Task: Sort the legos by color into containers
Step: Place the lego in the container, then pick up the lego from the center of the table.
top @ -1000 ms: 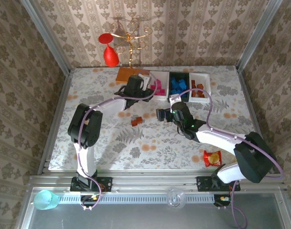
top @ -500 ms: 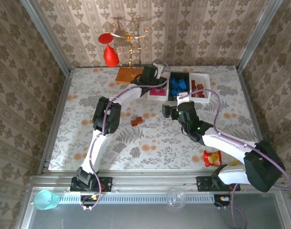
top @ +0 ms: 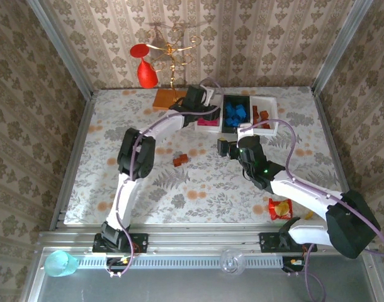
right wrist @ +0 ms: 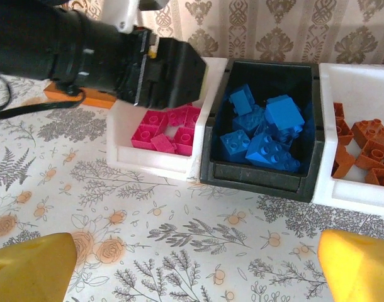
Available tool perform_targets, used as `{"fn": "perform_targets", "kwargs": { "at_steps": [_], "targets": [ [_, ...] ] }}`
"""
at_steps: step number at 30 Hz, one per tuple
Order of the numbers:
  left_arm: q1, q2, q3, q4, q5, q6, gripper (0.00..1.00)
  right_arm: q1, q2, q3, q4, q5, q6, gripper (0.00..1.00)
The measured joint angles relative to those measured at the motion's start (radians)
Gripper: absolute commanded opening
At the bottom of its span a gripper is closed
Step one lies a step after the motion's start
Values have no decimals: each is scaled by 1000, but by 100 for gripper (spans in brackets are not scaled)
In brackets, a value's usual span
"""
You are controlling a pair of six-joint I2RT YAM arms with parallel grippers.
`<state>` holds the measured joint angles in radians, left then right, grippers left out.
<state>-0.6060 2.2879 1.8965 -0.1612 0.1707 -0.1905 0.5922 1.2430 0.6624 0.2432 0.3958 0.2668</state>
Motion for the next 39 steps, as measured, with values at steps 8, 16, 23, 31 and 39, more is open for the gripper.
{"fn": "perform_targets", "kwargs": {
  "at_steps": [8,16,23,31,39],
  "targets": [
    [69,-474,-563,188,-11,-18,61,51,90,-2,29,-101,24,96],
    [261,-745,-998,286,-30,-87,62,180,354,101,37,-214,11,93],
    [336,-796,-1133,294,-35,-117,63,267,523,272,22,-281,11,82],
    [358,-812,-1145,328,-32,-132,62,284,624,316,-3,-299,90,73],
    [359,-812,-1145,333,-28,-132,63,284,683,373,-15,-299,119,67]
  ]
}}
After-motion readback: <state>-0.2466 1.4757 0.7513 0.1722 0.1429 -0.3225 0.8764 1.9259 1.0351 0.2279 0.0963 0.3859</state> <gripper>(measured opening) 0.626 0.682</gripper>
